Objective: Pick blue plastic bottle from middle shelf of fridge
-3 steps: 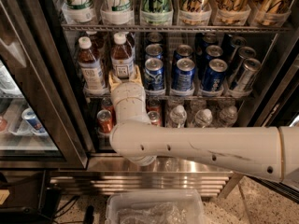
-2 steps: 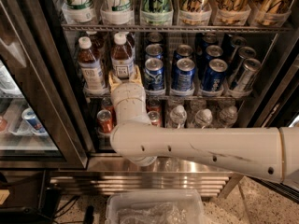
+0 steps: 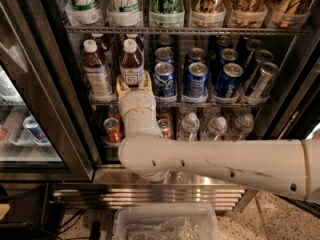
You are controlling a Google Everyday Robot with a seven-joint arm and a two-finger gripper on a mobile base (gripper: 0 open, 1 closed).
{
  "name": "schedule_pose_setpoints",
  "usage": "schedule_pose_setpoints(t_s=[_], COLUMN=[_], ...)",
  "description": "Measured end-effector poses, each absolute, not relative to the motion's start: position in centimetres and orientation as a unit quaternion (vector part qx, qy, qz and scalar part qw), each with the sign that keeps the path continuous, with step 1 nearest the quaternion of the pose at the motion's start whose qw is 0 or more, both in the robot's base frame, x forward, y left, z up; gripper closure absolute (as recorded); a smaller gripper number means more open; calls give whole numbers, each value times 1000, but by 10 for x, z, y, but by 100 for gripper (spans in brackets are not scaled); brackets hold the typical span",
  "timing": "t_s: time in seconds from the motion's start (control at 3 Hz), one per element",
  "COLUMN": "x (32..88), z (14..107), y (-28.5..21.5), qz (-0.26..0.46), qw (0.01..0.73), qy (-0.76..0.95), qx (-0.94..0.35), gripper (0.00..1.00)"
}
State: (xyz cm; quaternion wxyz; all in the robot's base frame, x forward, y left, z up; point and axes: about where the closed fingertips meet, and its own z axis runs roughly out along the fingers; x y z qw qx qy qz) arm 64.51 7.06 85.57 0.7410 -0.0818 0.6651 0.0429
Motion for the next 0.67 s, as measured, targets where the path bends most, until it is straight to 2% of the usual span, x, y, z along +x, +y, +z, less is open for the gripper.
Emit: schedule_pose_setpoints(t_s=[0.67], x=[638], z=[863], y=[75], qz=[58], qw=[744], qy=[660], qx=[-81], gripper=[100])
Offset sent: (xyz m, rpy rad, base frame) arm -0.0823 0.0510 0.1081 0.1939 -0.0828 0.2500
